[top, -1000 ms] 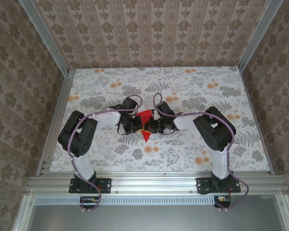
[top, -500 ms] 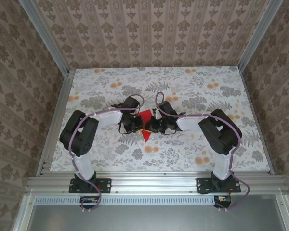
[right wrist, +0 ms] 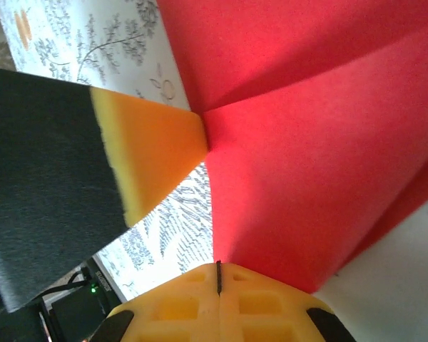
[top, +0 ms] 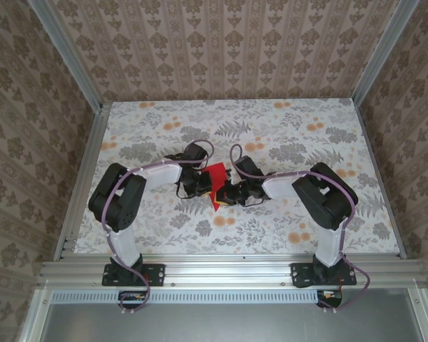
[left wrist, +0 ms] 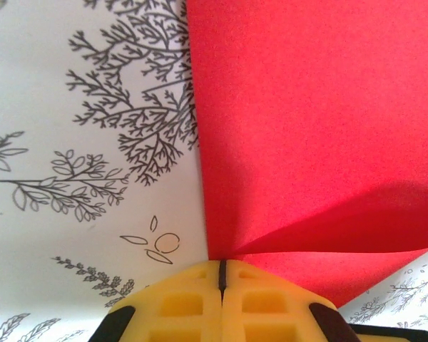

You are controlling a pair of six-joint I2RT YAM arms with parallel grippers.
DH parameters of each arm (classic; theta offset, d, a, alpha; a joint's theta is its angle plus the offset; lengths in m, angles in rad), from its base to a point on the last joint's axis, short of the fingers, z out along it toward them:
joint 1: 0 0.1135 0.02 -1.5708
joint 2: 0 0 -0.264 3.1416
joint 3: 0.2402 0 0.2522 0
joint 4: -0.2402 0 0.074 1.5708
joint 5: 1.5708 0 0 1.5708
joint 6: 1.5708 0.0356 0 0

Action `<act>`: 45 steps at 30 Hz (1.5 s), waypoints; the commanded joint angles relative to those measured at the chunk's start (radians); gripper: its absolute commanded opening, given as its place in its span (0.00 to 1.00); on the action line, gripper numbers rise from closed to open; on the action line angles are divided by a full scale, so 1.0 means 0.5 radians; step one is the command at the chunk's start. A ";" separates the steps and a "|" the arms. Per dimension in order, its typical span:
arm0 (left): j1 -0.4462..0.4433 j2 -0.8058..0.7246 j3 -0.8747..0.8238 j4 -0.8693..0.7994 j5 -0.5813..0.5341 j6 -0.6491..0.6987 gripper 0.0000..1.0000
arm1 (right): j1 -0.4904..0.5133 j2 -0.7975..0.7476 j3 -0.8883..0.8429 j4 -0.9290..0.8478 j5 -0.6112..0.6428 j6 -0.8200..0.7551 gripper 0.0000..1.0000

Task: Fold a paper plane with a square sheet of paper (pick it up from the middle)
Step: Third fold the triangle at the center of the table.

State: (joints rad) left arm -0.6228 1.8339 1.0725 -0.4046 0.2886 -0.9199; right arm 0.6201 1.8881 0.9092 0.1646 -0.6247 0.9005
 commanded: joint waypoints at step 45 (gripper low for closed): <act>-0.046 0.185 -0.095 -0.136 -0.172 0.004 0.00 | 0.100 0.085 -0.098 0.237 -0.031 0.034 0.06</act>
State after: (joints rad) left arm -0.6289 1.8355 1.0740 -0.4053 0.2779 -0.9203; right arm 0.6632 1.8988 0.8364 0.2829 -0.6369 0.9195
